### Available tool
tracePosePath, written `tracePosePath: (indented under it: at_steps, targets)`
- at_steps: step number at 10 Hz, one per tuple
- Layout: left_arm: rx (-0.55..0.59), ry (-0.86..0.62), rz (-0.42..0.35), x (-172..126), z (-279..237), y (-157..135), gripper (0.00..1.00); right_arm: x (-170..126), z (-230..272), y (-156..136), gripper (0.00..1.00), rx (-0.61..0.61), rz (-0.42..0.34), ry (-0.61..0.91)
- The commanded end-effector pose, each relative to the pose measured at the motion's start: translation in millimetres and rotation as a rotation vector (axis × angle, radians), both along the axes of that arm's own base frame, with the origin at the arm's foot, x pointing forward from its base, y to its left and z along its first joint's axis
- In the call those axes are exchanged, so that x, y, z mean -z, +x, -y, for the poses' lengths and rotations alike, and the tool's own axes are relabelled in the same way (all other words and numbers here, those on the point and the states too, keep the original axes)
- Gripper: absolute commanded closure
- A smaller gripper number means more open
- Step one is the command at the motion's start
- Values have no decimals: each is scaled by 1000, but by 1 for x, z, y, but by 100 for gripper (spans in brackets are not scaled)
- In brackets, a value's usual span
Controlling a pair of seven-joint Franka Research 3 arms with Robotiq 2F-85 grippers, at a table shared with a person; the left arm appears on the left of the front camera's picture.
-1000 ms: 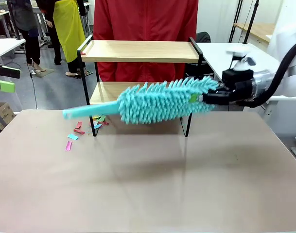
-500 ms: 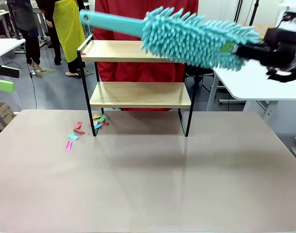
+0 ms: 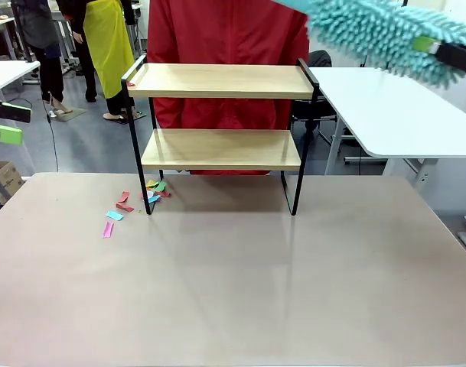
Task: Clean the shelf.
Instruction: Hand the Duster back to the human.
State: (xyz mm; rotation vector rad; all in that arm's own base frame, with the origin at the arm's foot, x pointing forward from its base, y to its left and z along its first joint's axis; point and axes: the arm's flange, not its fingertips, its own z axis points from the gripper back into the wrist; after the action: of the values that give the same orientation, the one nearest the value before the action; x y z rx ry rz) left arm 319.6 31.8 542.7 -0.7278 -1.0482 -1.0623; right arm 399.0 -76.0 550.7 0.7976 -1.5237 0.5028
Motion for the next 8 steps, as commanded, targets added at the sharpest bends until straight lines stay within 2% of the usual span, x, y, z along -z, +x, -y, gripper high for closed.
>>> tracePosePath:
  at_steps: [1,2,4,6,8]
  targets:
    - [11,-24,30,1,2,3,0,2,4,-5,83,249,-36,30]
    - [11,-24,30,1,2,3,0,6,21,-9,83,369,-46,31]
    - [11,-24,30,1,2,3,0,14,37,-14,83,513,-61,2]
    - [11,-24,30,1,2,3,0,25,45,-18,83,586,-72,-36]
    - [11,-24,30,1,2,3,0,48,46,-18,83,619,-128,-58]
